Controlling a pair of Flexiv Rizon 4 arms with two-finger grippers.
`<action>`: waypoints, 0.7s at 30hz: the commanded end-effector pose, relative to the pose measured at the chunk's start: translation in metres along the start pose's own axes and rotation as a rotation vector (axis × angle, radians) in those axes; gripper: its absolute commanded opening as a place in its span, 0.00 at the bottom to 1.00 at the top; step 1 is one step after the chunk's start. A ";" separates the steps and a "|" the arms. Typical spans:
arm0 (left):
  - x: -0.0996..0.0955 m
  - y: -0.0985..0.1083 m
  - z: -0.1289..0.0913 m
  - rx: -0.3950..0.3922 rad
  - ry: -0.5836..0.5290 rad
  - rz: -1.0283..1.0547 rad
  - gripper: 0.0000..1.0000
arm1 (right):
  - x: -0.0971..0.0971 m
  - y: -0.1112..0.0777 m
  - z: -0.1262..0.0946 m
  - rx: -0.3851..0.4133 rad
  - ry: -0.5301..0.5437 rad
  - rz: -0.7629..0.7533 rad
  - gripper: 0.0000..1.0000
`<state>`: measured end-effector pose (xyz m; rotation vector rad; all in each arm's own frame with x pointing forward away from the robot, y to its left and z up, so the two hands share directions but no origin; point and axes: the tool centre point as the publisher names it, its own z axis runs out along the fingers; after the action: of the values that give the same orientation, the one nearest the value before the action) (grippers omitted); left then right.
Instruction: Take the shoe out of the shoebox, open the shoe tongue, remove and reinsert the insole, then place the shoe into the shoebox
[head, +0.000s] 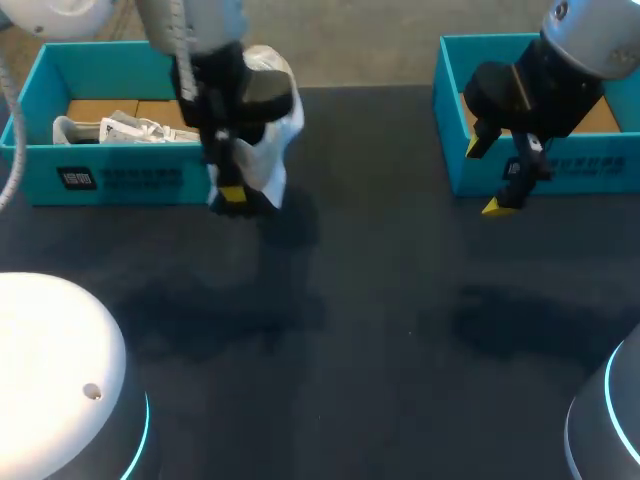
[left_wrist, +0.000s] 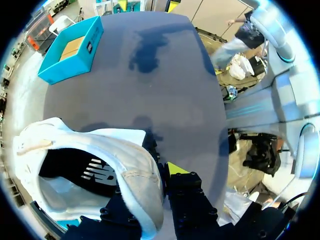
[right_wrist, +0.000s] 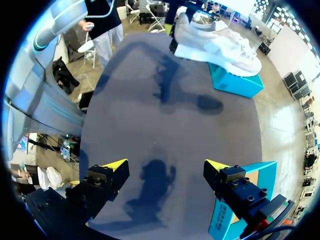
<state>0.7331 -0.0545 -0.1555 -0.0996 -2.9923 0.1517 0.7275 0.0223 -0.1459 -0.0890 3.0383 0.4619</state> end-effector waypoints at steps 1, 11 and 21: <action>-0.009 0.048 -0.005 0.012 -0.018 -0.010 0.00 | -0.001 0.001 0.001 0.003 0.002 0.001 1.00; -0.039 0.124 -0.010 -0.012 -0.029 -0.008 0.00 | -0.001 0.001 0.001 0.003 0.002 0.001 1.00; -0.082 0.206 -0.032 -0.009 0.000 -0.033 0.00 | -0.001 0.001 0.001 0.003 0.002 0.001 1.00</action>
<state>0.8169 0.1181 -0.1594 -0.0490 -3.0149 0.0982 0.7275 0.0223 -0.1459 -0.0890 3.0383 0.4619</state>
